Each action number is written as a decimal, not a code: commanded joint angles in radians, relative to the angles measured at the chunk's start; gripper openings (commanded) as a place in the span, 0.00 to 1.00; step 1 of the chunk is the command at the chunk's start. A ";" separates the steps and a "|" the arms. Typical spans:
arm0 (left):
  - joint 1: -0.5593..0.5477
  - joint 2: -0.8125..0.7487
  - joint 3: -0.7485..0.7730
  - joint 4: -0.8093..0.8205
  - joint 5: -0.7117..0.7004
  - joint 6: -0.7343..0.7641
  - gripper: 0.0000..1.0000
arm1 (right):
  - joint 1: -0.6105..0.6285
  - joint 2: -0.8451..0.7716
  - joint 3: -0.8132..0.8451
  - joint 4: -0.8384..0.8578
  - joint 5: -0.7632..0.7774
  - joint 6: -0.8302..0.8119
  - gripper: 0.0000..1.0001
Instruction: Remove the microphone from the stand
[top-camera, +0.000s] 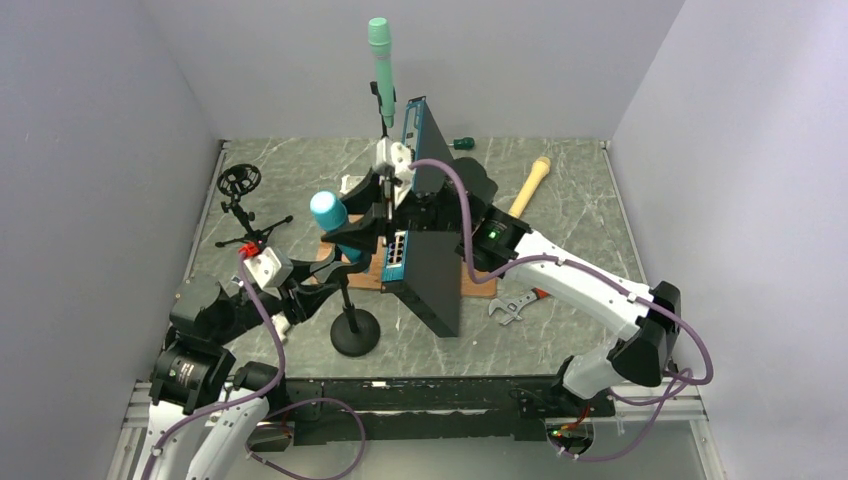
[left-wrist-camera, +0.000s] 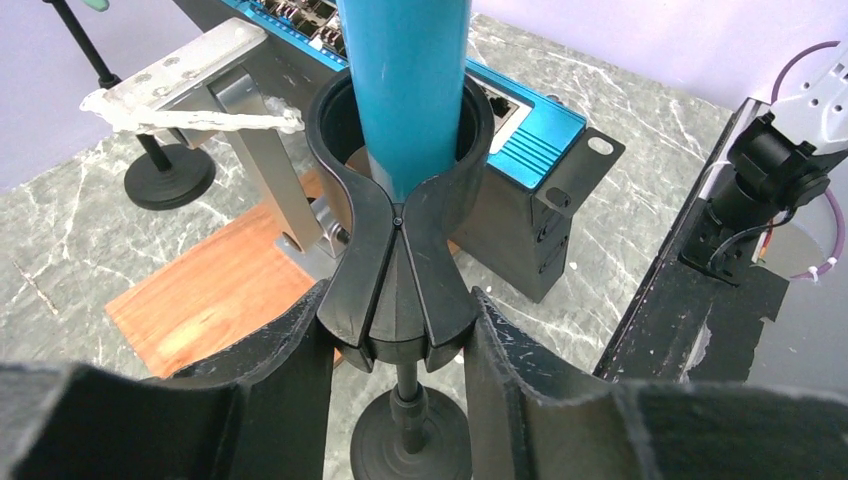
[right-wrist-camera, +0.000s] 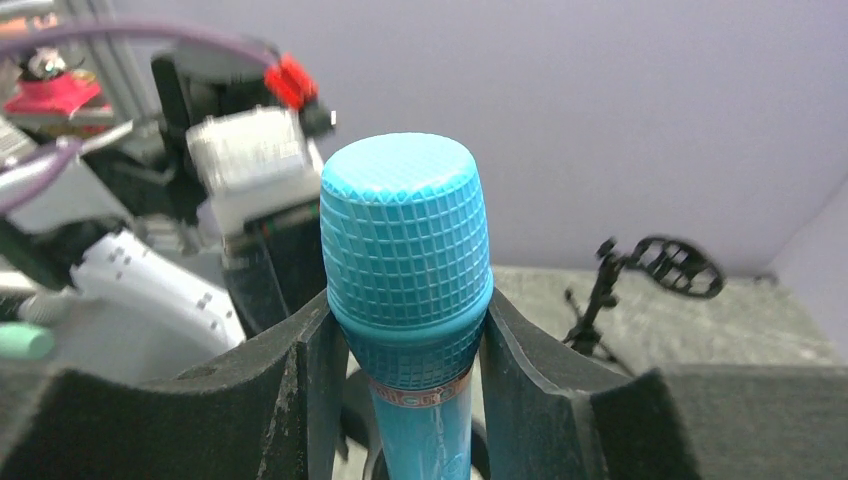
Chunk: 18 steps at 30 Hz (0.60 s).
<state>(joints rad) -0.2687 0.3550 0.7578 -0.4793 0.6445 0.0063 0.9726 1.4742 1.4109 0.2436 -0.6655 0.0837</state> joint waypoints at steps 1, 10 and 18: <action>0.010 -0.007 -0.006 -0.043 -0.072 0.032 0.00 | 0.007 -0.002 0.170 0.072 0.105 0.020 0.00; 0.010 -0.062 -0.053 -0.017 -0.061 0.016 0.00 | 0.005 -0.013 0.303 0.059 0.239 -0.063 0.00; 0.010 -0.049 -0.038 -0.028 -0.014 0.004 0.53 | -0.014 -0.209 0.095 -0.012 0.671 -0.237 0.00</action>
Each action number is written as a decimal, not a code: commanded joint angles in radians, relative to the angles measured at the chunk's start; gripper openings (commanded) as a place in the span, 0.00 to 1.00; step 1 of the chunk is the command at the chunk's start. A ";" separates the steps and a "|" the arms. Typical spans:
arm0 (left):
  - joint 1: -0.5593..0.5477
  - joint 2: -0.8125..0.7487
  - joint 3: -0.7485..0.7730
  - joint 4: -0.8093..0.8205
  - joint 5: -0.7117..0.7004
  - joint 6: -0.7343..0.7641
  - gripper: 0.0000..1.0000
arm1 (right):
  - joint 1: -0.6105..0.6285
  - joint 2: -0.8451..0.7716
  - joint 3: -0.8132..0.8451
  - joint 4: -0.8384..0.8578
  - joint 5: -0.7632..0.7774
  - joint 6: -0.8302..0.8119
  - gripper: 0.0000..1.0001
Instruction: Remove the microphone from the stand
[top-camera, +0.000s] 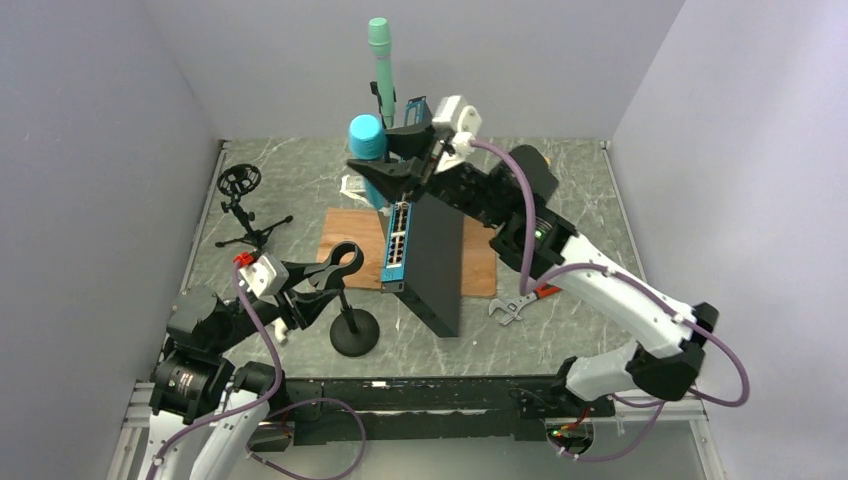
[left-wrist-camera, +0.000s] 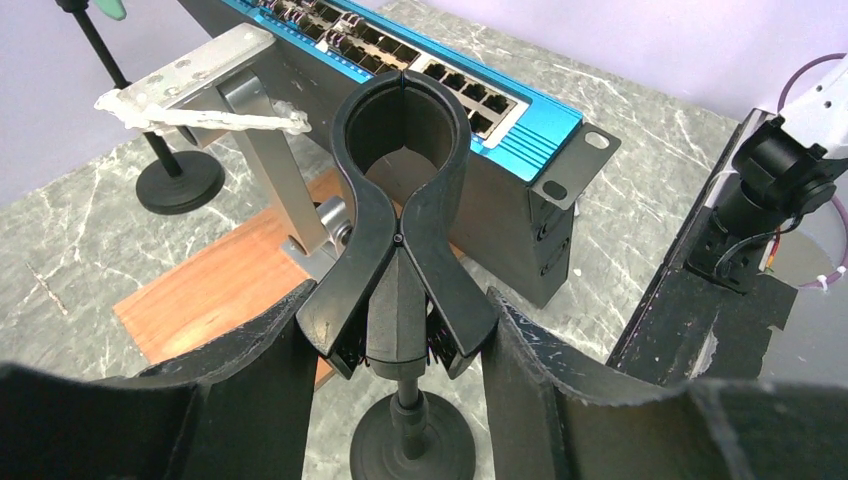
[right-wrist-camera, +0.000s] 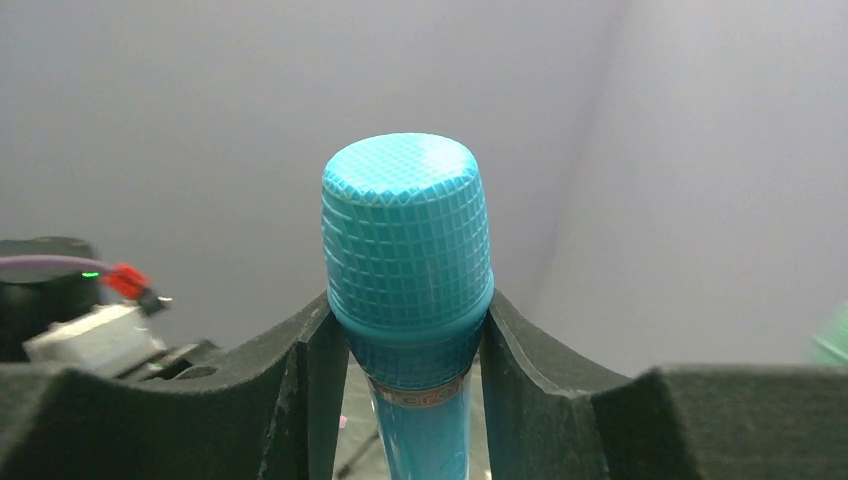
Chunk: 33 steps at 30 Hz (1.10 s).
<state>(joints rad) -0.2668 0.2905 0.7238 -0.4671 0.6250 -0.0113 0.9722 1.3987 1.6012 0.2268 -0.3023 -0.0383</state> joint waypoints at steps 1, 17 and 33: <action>0.008 0.014 -0.002 -0.042 0.008 0.025 0.55 | -0.016 -0.169 -0.146 0.006 0.381 -0.144 0.00; 0.008 0.088 0.182 -0.046 0.011 -0.028 0.99 | -0.148 -0.576 -0.657 -0.072 0.926 -0.069 0.00; 0.007 0.357 0.369 -0.240 0.085 0.077 0.81 | -0.151 -0.691 -0.699 -0.059 0.960 -0.045 0.00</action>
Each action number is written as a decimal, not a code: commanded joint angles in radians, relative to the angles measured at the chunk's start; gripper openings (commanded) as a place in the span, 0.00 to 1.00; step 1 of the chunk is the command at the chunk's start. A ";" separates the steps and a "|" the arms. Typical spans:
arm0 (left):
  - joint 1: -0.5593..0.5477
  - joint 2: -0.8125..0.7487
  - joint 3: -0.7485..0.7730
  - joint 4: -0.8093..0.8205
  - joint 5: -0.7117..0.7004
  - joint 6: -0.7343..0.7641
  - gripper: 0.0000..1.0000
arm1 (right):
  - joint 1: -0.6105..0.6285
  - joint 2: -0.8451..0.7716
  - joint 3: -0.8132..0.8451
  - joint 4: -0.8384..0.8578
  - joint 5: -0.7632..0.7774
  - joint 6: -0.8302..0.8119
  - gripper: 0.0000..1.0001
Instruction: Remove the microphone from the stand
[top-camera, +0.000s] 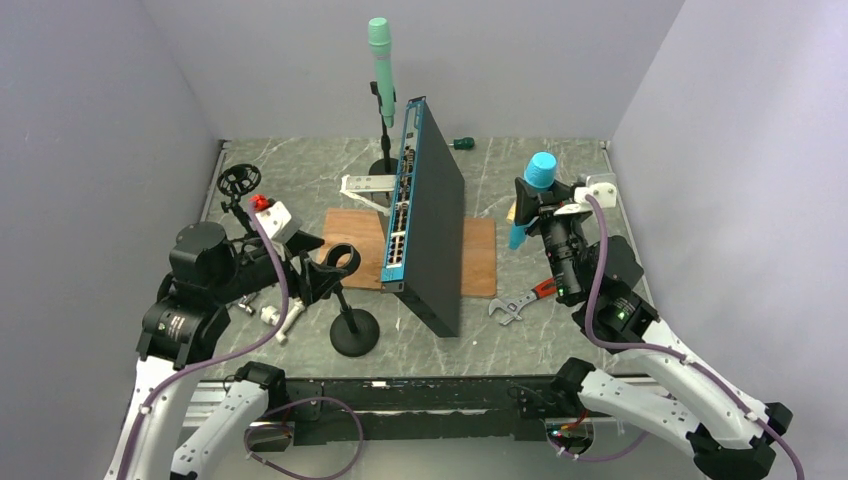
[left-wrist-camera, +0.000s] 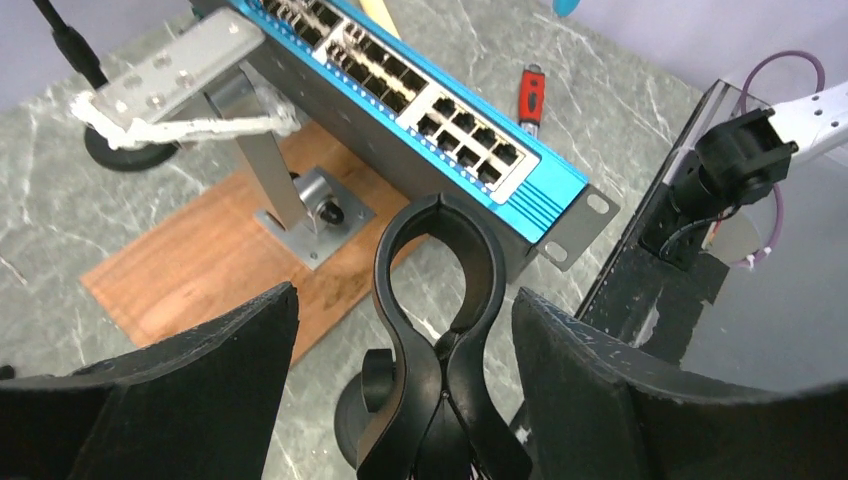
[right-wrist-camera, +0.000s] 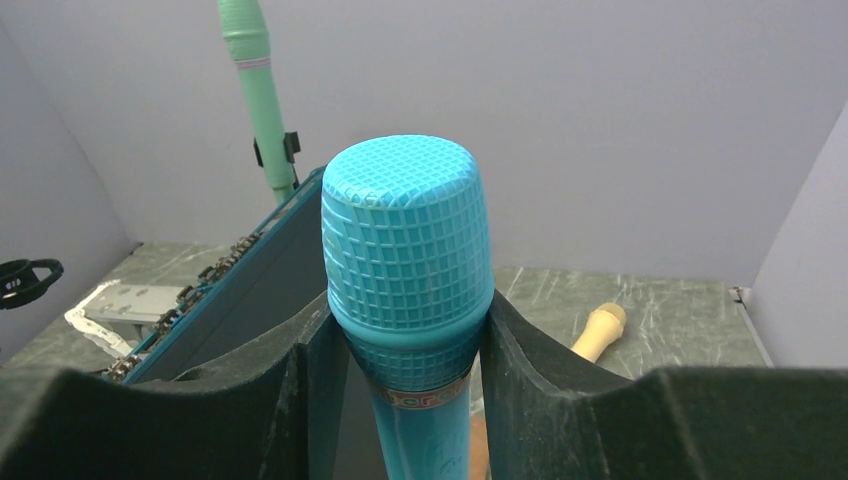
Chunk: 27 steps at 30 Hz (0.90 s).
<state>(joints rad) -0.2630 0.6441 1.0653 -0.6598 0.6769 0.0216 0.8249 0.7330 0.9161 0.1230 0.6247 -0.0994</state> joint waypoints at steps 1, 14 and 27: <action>0.003 0.003 0.019 -0.042 0.025 0.043 0.77 | -0.005 -0.028 -0.014 0.043 0.033 0.017 0.00; -0.056 0.035 -0.089 -0.040 -0.030 -0.015 0.31 | -0.003 -0.003 -0.024 0.061 0.030 0.011 0.00; -0.182 0.085 -0.134 -0.148 -0.372 -0.180 0.13 | -0.009 -0.006 -0.042 0.093 0.031 0.010 0.00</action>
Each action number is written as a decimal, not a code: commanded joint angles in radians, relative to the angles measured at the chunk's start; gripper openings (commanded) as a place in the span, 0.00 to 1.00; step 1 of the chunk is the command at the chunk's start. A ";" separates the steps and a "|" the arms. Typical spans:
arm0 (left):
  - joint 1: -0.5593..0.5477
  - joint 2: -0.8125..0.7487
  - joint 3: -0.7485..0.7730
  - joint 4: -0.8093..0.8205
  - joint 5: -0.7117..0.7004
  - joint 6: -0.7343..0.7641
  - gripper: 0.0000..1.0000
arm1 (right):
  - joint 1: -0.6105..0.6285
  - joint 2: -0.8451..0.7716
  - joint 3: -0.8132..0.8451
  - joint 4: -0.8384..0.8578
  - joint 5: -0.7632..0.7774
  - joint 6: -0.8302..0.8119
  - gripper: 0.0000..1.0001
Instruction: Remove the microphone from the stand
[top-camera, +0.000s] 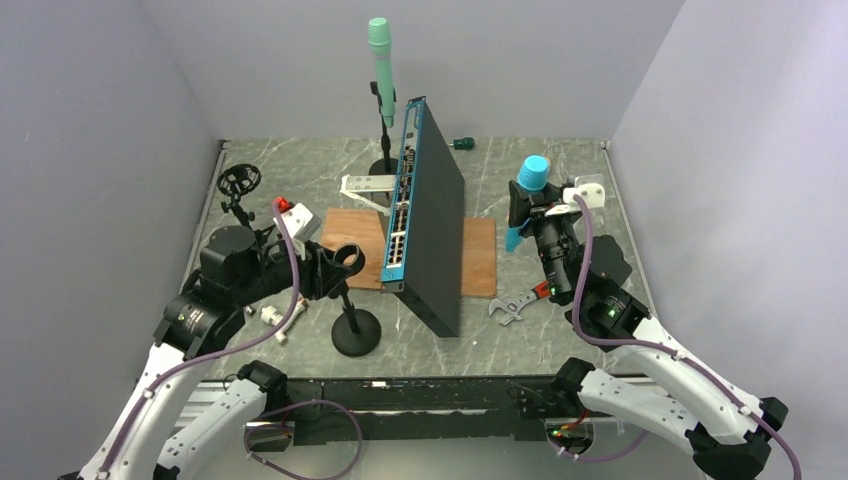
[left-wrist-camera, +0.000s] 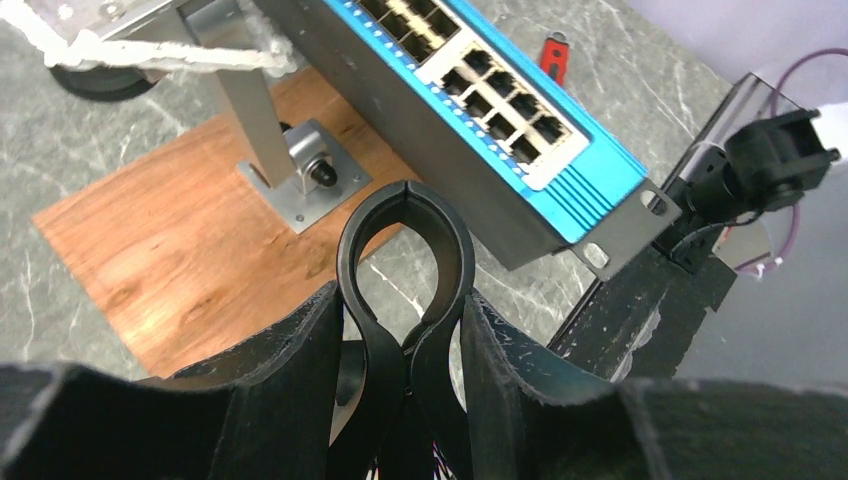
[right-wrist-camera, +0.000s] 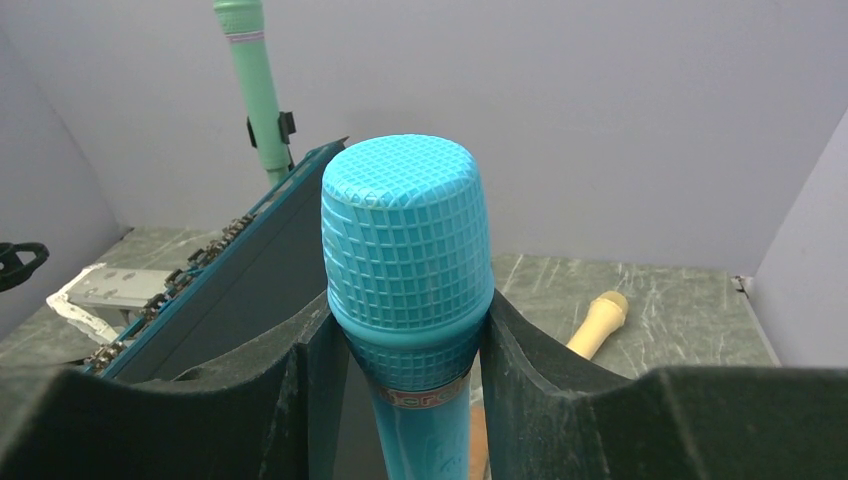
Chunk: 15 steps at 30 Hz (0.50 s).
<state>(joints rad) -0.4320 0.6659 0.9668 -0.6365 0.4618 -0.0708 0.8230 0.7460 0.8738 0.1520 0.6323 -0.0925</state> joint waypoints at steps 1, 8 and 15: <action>-0.015 0.069 -0.043 -0.169 -0.166 -0.102 0.12 | -0.009 -0.022 0.001 0.063 0.023 0.003 0.00; -0.020 0.021 -0.153 -0.071 -0.179 -0.216 0.11 | -0.017 -0.037 -0.008 0.052 0.026 0.009 0.00; -0.033 0.038 -0.168 -0.117 -0.263 -0.272 0.21 | -0.025 -0.040 -0.023 0.057 0.018 0.022 0.00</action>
<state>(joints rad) -0.4595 0.6716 0.8204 -0.5987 0.2855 -0.2741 0.8051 0.7181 0.8551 0.1532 0.6392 -0.0883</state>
